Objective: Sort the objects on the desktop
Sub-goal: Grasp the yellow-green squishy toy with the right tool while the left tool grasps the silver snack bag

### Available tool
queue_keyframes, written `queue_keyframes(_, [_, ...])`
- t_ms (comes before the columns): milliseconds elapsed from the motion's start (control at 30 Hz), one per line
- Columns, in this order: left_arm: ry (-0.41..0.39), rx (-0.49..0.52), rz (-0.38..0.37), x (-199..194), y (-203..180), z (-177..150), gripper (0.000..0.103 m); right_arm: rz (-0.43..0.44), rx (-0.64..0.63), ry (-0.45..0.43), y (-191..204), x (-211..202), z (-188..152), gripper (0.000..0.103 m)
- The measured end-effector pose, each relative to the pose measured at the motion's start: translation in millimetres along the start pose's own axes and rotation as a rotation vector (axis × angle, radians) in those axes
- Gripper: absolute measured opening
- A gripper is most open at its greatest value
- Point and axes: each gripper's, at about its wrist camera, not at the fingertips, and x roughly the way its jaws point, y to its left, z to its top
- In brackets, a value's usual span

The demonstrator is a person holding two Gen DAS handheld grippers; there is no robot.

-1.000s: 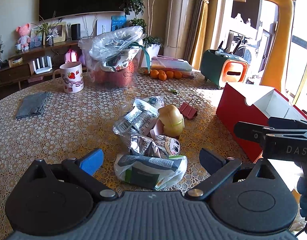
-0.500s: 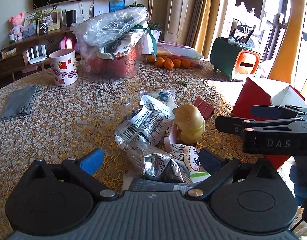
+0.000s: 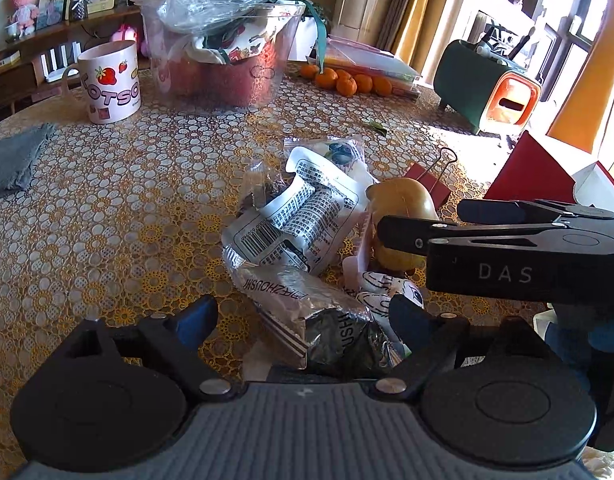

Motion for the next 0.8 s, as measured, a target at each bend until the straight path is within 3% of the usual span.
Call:
queue_keyframes(233, [0.010, -0.016, -0.022, 4, 2, 1, 0.072, 0.006, -0.001, 0.025, 1, 13, -2, 0.077])
queue_keyframes(433, [0.001, -0.023, -0.022, 2, 2, 0, 0.064, 0.012, -0.010, 0.020, 3, 14, -2, 0.057])
queue_keyframes(800, [-0.008, -0.072, -0.035, -9, 6, 0, 0.058, -0.014, 0.004, -0.018, 0, -1, 0, 0.049])
